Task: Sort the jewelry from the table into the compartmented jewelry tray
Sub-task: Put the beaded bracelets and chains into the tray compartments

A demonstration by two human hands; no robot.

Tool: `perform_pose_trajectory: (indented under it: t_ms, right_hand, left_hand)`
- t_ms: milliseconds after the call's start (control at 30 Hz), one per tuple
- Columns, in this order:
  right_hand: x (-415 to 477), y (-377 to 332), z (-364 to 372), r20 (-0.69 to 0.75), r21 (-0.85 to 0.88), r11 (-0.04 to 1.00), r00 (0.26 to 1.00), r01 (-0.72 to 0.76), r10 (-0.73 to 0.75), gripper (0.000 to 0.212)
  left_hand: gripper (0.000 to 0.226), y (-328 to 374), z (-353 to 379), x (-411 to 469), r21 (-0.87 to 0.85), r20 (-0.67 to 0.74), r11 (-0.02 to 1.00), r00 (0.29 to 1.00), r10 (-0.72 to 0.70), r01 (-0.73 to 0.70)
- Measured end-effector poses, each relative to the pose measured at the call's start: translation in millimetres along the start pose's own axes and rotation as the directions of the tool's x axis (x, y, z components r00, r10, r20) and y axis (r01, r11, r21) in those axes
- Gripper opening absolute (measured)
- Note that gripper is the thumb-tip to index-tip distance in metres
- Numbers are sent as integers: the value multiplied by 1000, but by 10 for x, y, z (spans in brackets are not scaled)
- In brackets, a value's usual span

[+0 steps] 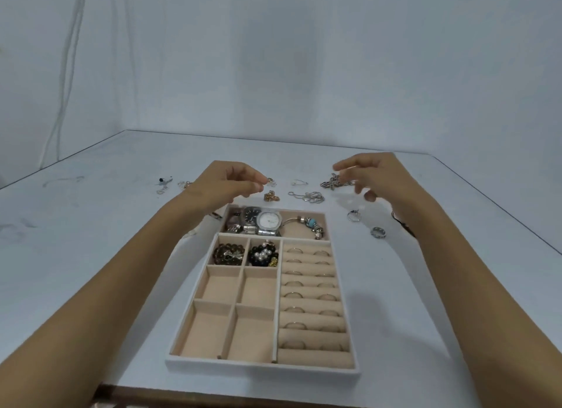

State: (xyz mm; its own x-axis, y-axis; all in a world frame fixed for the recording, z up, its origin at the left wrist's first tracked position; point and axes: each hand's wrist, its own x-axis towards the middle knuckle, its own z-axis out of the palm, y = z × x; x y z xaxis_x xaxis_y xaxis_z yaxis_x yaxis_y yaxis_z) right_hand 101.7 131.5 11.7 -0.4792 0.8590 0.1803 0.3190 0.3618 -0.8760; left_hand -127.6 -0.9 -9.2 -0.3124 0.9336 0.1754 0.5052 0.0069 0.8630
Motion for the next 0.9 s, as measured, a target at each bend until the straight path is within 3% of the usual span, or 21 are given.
perform_pose_trajectory:
  t_ms: [100, 167, 267, 367, 467, 600, 733, 900]
  right_hand:
    - [259, 237, -248, -222, -38, 995, 972, -91, 80, 21]
    - [426, 420, -317, -314, -263, 951, 946, -164, 76, 25]
    - [597, 620, -290, -212, -599, 775, 973, -203, 90, 40]
    - [692, 739, -239, -126, -759, 630, 986, -166, 107, 51]
    - [786, 852, -212, -92, -819, 560, 991, -128, 92, 53]
    - [895, 971, -213, -127, -819, 570, 989, -64, -71, 31]
    - [947, 993, -248, -159, -742, 670, 979, -33, -128, 26]
    - [983, 1029, -222, -136, -768, 638, 988, -60, -71, 12]
  left_hand:
    - [11, 168, 184, 279, 121, 44, 992, 999, 22, -27]
    - [12, 274, 342, 497, 215, 35, 976, 999, 33, -40]
    - [16, 408, 610, 798, 397, 44, 916, 998, 46, -60]
    - [29, 494, 895, 1075, 589, 116, 802, 993, 36, -98]
    - [42, 512, 1185, 1309, 735, 185, 664, 983, -6, -135]
    - [39, 432, 1480, 1503, 847, 202, 502, 979, -2, -173]
    - [36, 392, 1623, 1576, 859, 205, 471, 978, 41, -200]
    - [36, 400, 1671, 1606, 823, 165, 545, 985, 40, -160]
